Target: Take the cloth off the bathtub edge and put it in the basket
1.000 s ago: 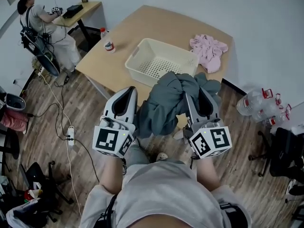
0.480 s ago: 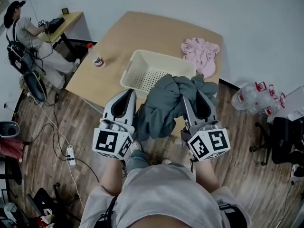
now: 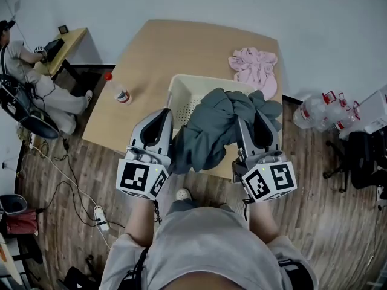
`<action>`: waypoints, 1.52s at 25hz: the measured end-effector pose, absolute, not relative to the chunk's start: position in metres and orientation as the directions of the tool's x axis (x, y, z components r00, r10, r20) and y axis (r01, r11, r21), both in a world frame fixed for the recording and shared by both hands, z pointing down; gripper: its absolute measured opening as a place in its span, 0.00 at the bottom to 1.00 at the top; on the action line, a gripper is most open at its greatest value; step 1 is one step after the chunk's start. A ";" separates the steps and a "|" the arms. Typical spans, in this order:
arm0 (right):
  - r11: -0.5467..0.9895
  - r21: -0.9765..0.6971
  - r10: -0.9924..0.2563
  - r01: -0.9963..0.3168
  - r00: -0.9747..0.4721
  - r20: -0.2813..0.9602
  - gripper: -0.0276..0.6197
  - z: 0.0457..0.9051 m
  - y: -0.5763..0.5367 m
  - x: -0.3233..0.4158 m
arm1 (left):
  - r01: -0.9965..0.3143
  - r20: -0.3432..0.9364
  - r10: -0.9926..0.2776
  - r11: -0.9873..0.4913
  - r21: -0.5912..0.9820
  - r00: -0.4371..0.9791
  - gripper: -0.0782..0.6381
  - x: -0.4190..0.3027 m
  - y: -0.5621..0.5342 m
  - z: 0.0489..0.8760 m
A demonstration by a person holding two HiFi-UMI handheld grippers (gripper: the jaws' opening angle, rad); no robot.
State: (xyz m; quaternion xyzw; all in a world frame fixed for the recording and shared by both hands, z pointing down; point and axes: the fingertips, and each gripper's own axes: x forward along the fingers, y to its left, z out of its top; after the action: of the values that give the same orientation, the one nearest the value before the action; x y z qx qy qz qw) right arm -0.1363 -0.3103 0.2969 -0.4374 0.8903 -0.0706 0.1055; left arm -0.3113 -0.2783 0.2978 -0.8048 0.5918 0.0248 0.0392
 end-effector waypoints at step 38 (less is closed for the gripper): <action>0.333 -0.225 -0.942 -0.916 -0.312 -0.122 0.29 0.286 -0.412 -0.173 | -0.867 -0.088 -0.864 -0.499 0.009 0.497 0.13 -0.379 -0.379 0.311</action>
State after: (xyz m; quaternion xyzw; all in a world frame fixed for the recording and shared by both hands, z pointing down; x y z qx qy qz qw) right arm -0.1728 -0.4117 0.2862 -0.5748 0.8081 -0.0569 0.1160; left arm -0.3791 -0.3794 0.3108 -0.8648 0.5001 0.0402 0.0182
